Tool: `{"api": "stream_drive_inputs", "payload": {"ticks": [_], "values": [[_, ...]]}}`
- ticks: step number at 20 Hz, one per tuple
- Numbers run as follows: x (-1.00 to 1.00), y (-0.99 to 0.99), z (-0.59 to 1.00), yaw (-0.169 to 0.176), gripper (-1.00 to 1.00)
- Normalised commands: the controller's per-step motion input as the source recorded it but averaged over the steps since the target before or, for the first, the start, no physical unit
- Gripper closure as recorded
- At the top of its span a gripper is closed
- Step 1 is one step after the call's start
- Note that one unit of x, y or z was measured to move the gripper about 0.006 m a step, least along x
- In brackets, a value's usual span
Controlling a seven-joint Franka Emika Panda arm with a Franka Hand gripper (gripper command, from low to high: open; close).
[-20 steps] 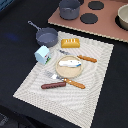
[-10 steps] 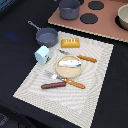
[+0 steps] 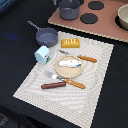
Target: Interact with the objects in diverse but meaningful ways.
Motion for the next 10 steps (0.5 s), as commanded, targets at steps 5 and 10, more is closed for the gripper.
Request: {"api": "stream_drive_inputs", "payload": {"ticks": [5,10], "values": [[0.04,0.0,-0.18,-0.014,-1.0],[0.04,0.0,-0.15,-0.016,1.0]]}}
